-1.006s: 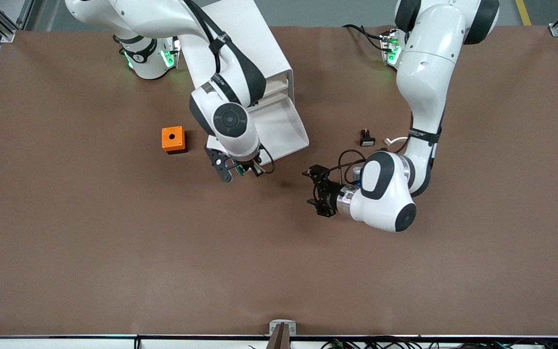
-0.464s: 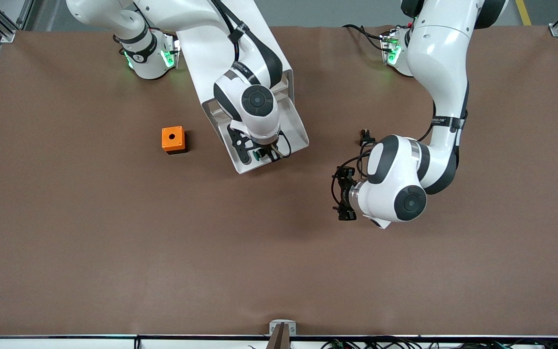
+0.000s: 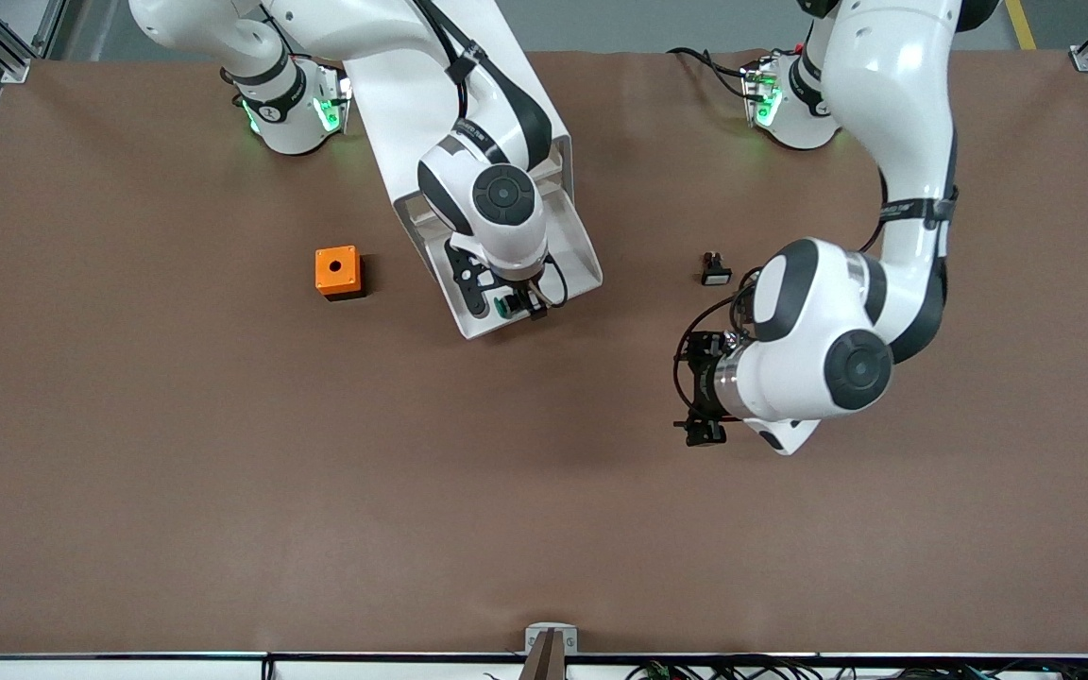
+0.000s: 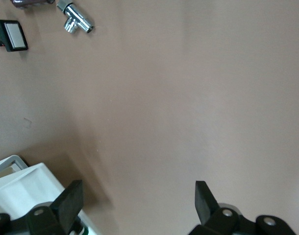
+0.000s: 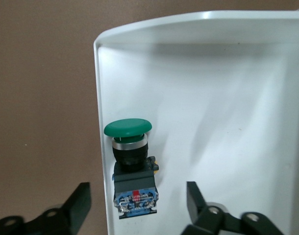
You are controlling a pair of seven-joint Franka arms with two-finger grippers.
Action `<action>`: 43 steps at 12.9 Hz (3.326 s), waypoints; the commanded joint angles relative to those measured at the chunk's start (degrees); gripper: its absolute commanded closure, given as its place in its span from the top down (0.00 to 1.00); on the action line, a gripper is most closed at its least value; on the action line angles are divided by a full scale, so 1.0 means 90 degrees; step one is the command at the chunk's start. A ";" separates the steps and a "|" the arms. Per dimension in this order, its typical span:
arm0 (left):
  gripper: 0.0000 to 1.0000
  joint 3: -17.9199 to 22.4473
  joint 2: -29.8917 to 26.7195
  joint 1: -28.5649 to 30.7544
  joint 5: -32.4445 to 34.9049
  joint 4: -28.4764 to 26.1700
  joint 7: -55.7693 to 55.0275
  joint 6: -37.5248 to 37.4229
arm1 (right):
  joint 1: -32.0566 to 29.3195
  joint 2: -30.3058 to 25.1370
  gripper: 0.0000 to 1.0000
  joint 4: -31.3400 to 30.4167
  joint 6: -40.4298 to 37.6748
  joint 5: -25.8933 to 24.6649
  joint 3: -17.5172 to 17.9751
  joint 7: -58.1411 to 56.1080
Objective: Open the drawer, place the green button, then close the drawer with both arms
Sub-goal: 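Open the right gripper to release the button and withdraw it, then push the drawer closed with the left gripper while the right gripper returns to rest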
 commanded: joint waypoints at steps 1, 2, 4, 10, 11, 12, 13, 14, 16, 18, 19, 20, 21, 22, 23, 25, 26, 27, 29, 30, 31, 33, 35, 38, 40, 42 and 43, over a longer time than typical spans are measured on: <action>1.00 0.0342 -0.0499 0.0023 0.0514 -0.0148 0.1048 0.0009 | -0.0060 -0.0152 1.00 0.0074 -0.0413 -0.0029 -0.0142 -0.0197; 1.00 0.0421 -0.0674 0.0052 0.0565 -0.0167 0.1509 -0.0068 | -0.0206 -0.0259 1.00 0.0191 -0.0685 -0.0039 -0.0201 -0.0644; 1.00 0.0432 -0.0948 0.0140 0.0701 -0.0187 0.2019 -0.0273 | -0.0712 -0.0551 1.00 0.0347 -0.1126 -0.0029 -0.0201 -0.1426; 1.00 0.0344 -0.0599 -0.0005 0.1269 -0.0236 0.4216 -0.0538 | -0.2139 -0.1352 1.00 0.0445 -0.1858 -0.0039 -0.0211 -0.5435; 1.00 0.0267 -0.0443 -0.0103 0.1249 -0.0236 0.4344 -0.0538 | -0.2451 -0.1508 1.00 0.0446 -0.1957 -0.0029 -0.0201 -0.6043; 1.00 0.0140 -0.0287 -0.0152 0.1249 -0.0236 0.4365 -0.0489 | -0.2744 -0.1626 1.00 0.0446 -0.2093 -0.0029 -0.0192 -0.6562; 1.00 -0.0122 -0.0131 -0.0152 0.1268 -0.0236 0.4433 -0.0315 | -0.2921 -0.1753 1.00 0.0436 -0.2210 -0.0039 -0.0211 -0.7060; 1.00 -0.0376 0.0006 -0.0152 0.1268 -0.0236 0.4520 -0.0091 | -0.3193 -0.1889 1.00 0.0407 -0.2260 -0.0039 -0.0201 -0.7597; 1.00 -0.0893 0.0318 -0.0240 0.1346 -0.0236 0.4619 0.0290 | -0.3594 -0.2104 1.00 0.0397 -0.2396 -0.0039 -0.0211 -0.8447; 1.00 -0.0994 0.0534 -0.0716 0.1560 -0.0255 0.4716 0.0691 | -0.3956 -0.2309 1.00 0.0358 -0.2446 -0.0049 -0.0211 -0.9181; 1.00 -0.0994 0.0612 -0.0961 0.1561 -0.0285 0.4707 0.0818 | -0.4180 -0.2368 1.00 0.0358 -0.2494 -0.0049 -0.0211 -0.9619; 1.00 -0.0994 0.0710 -0.1118 0.1513 -0.0294 0.4697 0.0858 | -0.4376 -0.2456 1.00 0.0358 -0.2495 -0.0049 -0.0211 -1.0117; 1.00 -0.1023 0.0788 -0.1148 0.1493 -0.0295 0.4649 0.0859 | -0.4590 -0.2534 1.00 0.0358 -0.2553 -0.0049 -0.0201 -1.0547; 1.00 -0.1100 0.0837 -0.1284 0.1503 -0.0353 0.4706 0.0859 | -0.4718 -0.2632 1.00 0.0358 -0.2611 -0.0058 -0.0201 -1.0832; 1.00 -0.1101 0.0944 -0.1353 0.1551 -0.0363 0.4717 0.0859 | -0.4787 -0.2739 1.00 0.0358 -0.2699 -0.0058 -0.0211 -1.1066; 1.00 -0.1111 0.1188 -0.1499 0.1552 -0.0344 0.4920 0.1072 | -0.4885 -0.2964 1.00 0.0358 -0.2875 -0.0271 -0.0211 -1.1428; 1.00 -0.1111 0.1257 -0.1548 0.1552 -0.0353 0.5096 0.1306 | -0.4885 -0.3100 1.00 0.0367 -0.2972 -0.0495 -0.0192 -1.1546; 1.00 -0.1111 0.1325 -0.1617 0.1552 -0.0353 0.5097 0.1405 | -0.4885 -0.3208 1.00 0.0377 -0.3070 -0.0527 -0.0192 -1.1557; 1.00 -0.1121 0.1346 -0.1909 0.1484 -0.0373 0.4981 0.1406 | -0.4876 -0.3481 1.00 0.0367 -0.3178 -0.0556 -0.0192 -1.1576; 1.00 -0.1130 0.1355 -0.2046 0.1454 -0.0373 0.4961 0.1406 | -0.4876 -0.3579 1.00 0.0348 -0.3227 -0.0576 -0.0192 -1.1741; 1.00 -0.1140 0.1355 -0.2124 0.1454 -0.0373 0.4932 0.1406 | -0.4876 -0.3677 1.00 0.0309 -0.3247 -0.0634 -0.0192 -1.1984; 1.00 -0.1305 0.1384 -0.2281 0.1454 -0.0382 0.4747 0.1406 | -0.4856 -0.3872 1.00 0.0125 -0.3237 -0.0644 -0.0192 -1.2016; 1.00 -0.1607 0.1385 -0.2272 0.1434 -0.0382 0.4552 0.1406 | -0.4846 -0.3892 1.00 0.0094 -0.3227 -0.0683 -0.0172 -1.2016; 1.00 -0.1901 0.1375 -0.2281 0.1104 -0.0382 0.4209 0.1396 | -0.4856 -0.3863 1.00 0.0162 -0.3149 -0.0849 -0.0172 -1.2036; 1.00 -0.2038 0.1375 -0.2291 0.0889 -0.0382 0.4170 0.1386 | -0.4885 -0.3834 1.00 0.0182 -0.3023 -0.0908 -0.0192 -1.2045; 1.00 -0.2078 0.1384 -0.2340 0.0761 -0.0382 0.3888 0.1386 | -0.4808 -0.3834 1.00 0.0172 -0.3012 -0.1393 -0.0143 -1.2036; 1.00 -0.2088 0.1385 -0.2388 0.0751 -0.0382 0.3800 0.1386 | -0.4798 -0.3834 1.00 0.0172 -0.3022 -0.1406 -0.0123 -1.1997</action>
